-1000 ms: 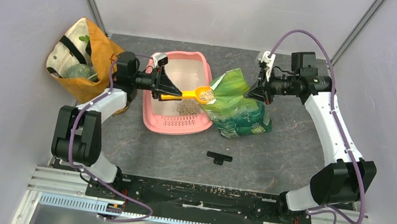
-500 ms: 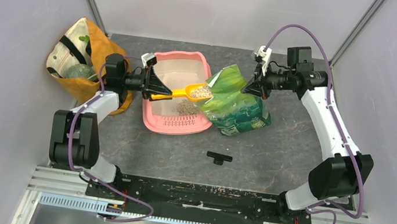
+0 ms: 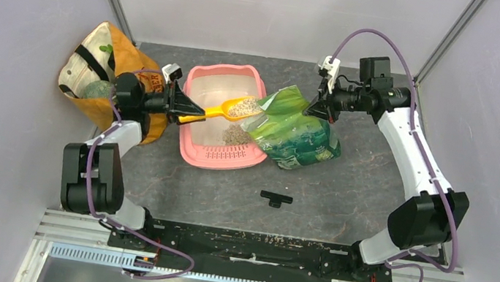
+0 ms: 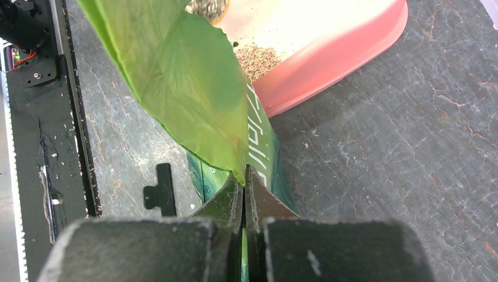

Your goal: Fill the litter box with clean litter

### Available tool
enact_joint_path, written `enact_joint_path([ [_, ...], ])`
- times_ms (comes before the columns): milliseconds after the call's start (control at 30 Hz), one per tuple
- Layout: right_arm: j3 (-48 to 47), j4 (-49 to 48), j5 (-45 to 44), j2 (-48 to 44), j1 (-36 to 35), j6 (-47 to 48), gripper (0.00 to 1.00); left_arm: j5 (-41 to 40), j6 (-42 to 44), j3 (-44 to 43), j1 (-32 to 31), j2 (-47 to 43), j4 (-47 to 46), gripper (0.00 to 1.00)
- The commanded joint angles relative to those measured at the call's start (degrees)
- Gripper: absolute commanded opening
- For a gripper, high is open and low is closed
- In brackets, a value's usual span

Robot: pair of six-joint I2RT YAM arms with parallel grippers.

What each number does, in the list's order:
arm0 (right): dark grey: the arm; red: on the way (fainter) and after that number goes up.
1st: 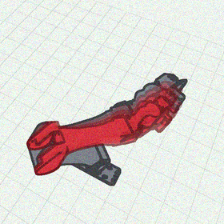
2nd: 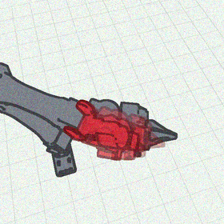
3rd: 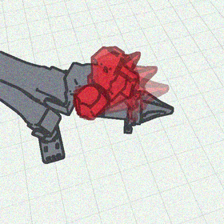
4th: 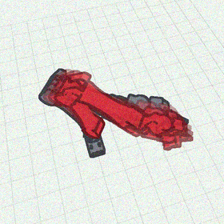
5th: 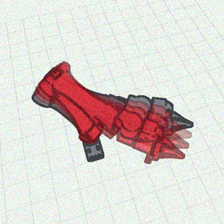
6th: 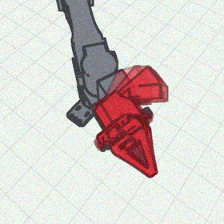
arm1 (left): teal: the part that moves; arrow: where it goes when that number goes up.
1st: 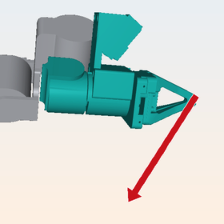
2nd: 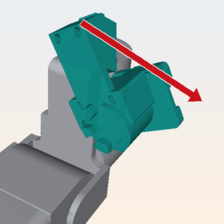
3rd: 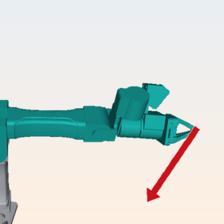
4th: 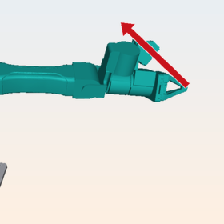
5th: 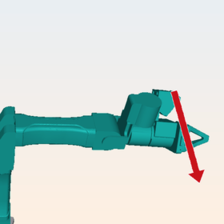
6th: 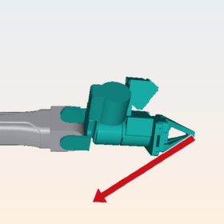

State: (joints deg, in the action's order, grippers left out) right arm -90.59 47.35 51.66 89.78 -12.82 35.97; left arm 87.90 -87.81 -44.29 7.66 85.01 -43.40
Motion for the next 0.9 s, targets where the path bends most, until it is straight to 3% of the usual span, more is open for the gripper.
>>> enact_joint_path([
  [0, -3.2, -3.5, 0.8, 0.1, -0.8, -0.6, 0.00, 6.6, -6.9, 0.2, 3.0, -1.6, -10.2, 0.02],
  [267, -3.4, -3.5, 0.6, 0.3, -1.1, -0.6, 0.00, 6.6, -9.0, 0.1, 6.0, -0.6, -13.2, 0.02],
  [467, -3.0, -3.5, 0.5, -0.2, -1.0, -0.4, 0.00, 6.9, -34.9, -0.3, 7.8, 7.1, -45.5, 0.02],
  [867, -1.6, -3.3, 0.2, -1.6, -1.0, 0.2, 0.00, 6.7, -38.2, -2.3, 8.4, 10.9, -45.8, 0.02],
])
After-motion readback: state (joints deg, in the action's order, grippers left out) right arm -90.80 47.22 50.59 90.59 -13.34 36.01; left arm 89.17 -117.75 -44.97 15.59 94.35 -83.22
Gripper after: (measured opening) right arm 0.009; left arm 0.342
